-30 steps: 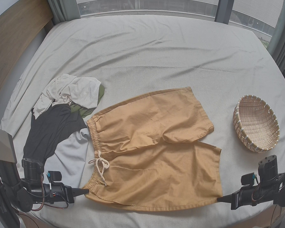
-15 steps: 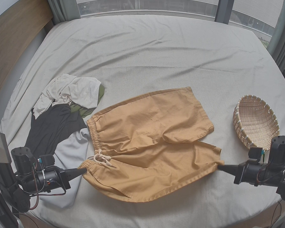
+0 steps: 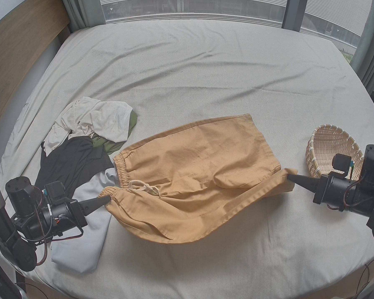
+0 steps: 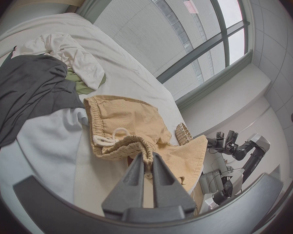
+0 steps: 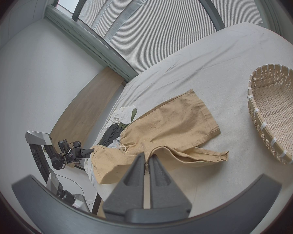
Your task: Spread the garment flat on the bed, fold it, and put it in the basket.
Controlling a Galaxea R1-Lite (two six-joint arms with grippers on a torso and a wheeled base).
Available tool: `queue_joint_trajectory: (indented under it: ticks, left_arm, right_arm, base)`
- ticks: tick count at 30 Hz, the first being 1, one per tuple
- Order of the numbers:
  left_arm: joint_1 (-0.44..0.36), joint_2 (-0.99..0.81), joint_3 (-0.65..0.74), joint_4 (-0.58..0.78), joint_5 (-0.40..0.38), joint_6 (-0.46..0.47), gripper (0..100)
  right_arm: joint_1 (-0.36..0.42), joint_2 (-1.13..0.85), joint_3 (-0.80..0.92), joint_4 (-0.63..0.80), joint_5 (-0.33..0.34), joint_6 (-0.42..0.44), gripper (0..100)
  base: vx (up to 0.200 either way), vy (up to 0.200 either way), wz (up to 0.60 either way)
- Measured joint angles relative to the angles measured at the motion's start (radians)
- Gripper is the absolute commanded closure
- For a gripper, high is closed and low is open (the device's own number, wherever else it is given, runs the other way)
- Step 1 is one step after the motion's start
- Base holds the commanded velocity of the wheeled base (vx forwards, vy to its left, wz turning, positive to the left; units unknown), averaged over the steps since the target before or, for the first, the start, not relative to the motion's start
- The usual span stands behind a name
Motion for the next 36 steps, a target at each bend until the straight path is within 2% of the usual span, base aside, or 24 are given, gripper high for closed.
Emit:
queue_joint_trajectory:
  ticks: [6, 11, 26, 31, 36]
  left_arm:
    - [-0.003, 0.000, -0.013, 0.000, 0.016, -0.005, 100]
    - [0.002, 0.005, -0.034, 0.000, 0.022, -0.021, 100]
    - [0.003, 0.012, -0.063, 0.000, 0.055, -0.052, 100]
    - [-0.001, 0.013, -0.068, 0.000, 0.058, -0.066, 100]
    - [-0.003, 0.015, -0.084, 0.000, 0.076, -0.122, 100]
  right_arm:
    - [-0.067, 0.000, -0.045, -0.002, 0.042, 0.032, 100]
    - [-0.091, 0.001, -0.074, -0.004, 0.049, 0.044, 100]
    - [-0.095, 0.089, -0.163, -0.094, 0.046, 0.076, 100]
    - [-0.096, 0.126, -0.247, -0.063, 0.044, 0.085, 100]
    - [-0.098, 0.154, -0.315, -0.020, 0.043, 0.087, 100]
  base:
    - [0.000, 0.000, 0.00]
    - [0.000, 0.000, 0.00]
    - [0.000, 0.000, 0.00]
    - [0.000, 0.000, 0.00]
    - [0.000, 0.000, 0.00]
